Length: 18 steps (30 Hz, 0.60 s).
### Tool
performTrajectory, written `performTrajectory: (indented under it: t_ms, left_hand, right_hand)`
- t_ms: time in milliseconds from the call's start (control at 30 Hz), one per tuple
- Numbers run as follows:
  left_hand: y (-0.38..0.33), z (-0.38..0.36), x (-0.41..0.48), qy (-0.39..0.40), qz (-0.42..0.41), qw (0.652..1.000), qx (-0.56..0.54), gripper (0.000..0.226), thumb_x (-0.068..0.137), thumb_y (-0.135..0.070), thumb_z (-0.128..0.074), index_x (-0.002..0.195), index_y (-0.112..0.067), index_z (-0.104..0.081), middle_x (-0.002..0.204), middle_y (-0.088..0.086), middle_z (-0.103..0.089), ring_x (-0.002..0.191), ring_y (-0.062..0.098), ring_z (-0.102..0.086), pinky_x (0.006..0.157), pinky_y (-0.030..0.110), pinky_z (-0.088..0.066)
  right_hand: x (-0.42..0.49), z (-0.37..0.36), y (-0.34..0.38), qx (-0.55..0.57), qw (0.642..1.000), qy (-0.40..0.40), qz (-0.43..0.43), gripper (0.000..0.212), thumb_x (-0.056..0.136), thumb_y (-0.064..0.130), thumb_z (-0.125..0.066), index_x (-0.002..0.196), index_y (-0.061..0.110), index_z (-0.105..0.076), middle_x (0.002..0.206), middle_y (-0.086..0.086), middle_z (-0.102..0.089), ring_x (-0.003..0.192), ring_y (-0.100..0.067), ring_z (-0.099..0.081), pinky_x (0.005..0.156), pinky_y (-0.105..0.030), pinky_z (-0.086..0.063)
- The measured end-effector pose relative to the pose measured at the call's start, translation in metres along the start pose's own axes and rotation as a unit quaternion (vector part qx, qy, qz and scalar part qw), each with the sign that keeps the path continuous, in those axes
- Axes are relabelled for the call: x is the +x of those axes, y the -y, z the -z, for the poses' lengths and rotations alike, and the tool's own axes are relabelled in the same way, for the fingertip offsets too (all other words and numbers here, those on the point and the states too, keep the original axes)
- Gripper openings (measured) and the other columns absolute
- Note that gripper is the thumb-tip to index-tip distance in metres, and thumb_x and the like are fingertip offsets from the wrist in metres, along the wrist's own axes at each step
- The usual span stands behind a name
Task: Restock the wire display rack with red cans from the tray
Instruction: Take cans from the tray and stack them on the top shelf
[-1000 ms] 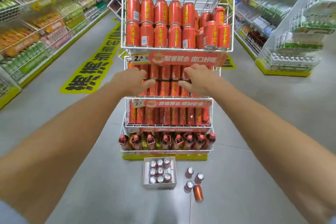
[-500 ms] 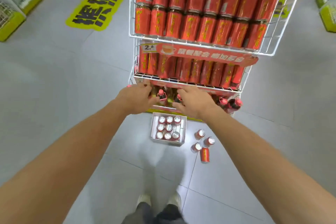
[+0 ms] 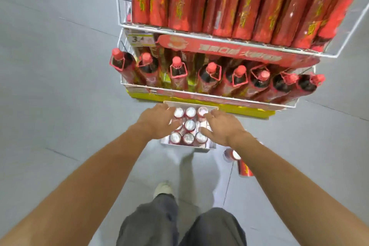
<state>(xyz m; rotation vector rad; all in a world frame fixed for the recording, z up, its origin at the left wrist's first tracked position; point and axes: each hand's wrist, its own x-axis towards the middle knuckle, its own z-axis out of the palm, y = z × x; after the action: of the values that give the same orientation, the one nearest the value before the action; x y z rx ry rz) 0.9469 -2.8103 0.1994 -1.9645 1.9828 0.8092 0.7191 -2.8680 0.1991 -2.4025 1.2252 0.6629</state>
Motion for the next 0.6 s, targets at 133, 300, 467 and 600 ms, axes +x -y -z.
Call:
performTrajectory:
  t_ms: [133, 300, 467, 600]
  left_hand:
    - [0.023, -0.072, 0.073, -0.010, -0.010, 1.000, 0.000, 0.059, 0.100, -0.059, -0.043, 0.141, -0.017, -0.050, 0.140, 0.013, -0.055, 0.130, 0.036, -0.053, 0.101, 0.048, -0.048]
    - [0.034, -0.135, 0.138, -0.032, -0.028, 0.999, 0.014, 0.058, 0.100, -0.058, -0.045, 0.137, -0.015, -0.054, 0.134, 0.012, -0.057, 0.129, 0.035, -0.054, 0.100, 0.048, -0.049]
    - [0.039, -0.197, 0.156, -0.022, -0.038, 0.999, 0.019, 0.050, 0.101, -0.057, -0.043, 0.124, -0.014, -0.057, 0.128, 0.013, -0.062, 0.118, 0.033, -0.058, 0.094, 0.049, -0.052]
    - [0.045, -0.224, 0.160, -0.050, -0.023, 0.998, -0.029, 0.044, 0.101, -0.051, -0.046, 0.120, -0.014, -0.059, 0.127, 0.010, -0.060, 0.112, 0.031, -0.060, 0.089, 0.046, -0.053]
  right_hand:
    - [0.067, -0.072, -0.024, 0.011, 1.000, -0.022, -0.017, 0.057, 0.101, 0.053, -0.047, 0.143, 0.015, -0.049, 0.145, -0.013, -0.052, 0.135, -0.035, -0.048, 0.101, -0.046, -0.048]
    - [0.121, -0.142, -0.047, 0.019, 0.998, -0.046, -0.028, 0.059, 0.101, 0.056, -0.045, 0.143, 0.014, -0.048, 0.143, -0.013, -0.052, 0.135, -0.036, -0.047, 0.101, -0.048, -0.050]
    - [0.138, -0.199, -0.053, 0.036, 0.998, -0.040, -0.010, 0.058, 0.103, 0.051, -0.046, 0.146, 0.013, -0.045, 0.139, -0.015, -0.055, 0.130, -0.036, -0.050, 0.096, -0.047, -0.050]
    - [0.144, -0.225, -0.052, 0.038, 0.999, -0.032, -0.008, 0.057, 0.103, 0.052, -0.043, 0.146, 0.014, -0.048, 0.137, -0.015, -0.058, 0.126, -0.035, -0.053, 0.095, -0.047, -0.051]
